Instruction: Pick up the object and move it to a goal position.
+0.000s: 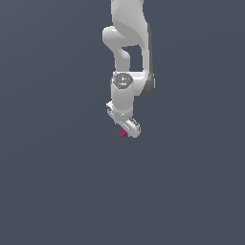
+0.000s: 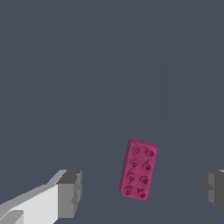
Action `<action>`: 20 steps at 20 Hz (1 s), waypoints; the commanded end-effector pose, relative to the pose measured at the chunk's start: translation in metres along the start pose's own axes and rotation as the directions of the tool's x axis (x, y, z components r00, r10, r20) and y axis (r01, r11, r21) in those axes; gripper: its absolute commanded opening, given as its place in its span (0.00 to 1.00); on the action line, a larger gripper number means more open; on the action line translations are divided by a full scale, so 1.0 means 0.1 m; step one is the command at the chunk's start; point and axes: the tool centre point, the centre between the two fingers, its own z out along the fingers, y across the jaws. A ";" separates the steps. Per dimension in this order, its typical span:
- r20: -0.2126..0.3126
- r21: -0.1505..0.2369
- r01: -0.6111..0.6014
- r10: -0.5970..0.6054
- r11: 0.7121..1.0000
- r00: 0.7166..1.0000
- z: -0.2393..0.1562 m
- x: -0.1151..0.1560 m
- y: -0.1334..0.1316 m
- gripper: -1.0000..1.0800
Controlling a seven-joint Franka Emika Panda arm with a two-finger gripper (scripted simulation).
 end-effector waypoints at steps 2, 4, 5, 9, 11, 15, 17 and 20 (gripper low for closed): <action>-0.002 -0.001 -0.076 0.076 0.997 0.997 0.08 -0.08 0.04 0.96; -0.003 -0.001 -0.110 0.110 0.994 0.994 0.11 -0.12 0.07 0.96; -0.003 -0.001 -0.125 0.125 0.992 0.992 0.13 -0.14 0.08 0.96; -0.005 -0.002 -0.172 0.172 0.985 0.985 0.17 -0.19 0.11 0.96; -0.006 -0.002 -0.188 0.188 0.982 0.982 0.19 -0.21 0.12 0.96; -0.006 -0.002 -0.203 0.203 0.979 0.979 0.20 -0.23 0.13 0.96; -0.006 -0.002 -0.200 0.200 0.980 0.980 0.20 -0.22 0.13 0.96; -0.006 -0.002 -0.200 0.200 0.980 0.980 0.23 -0.22 0.13 0.96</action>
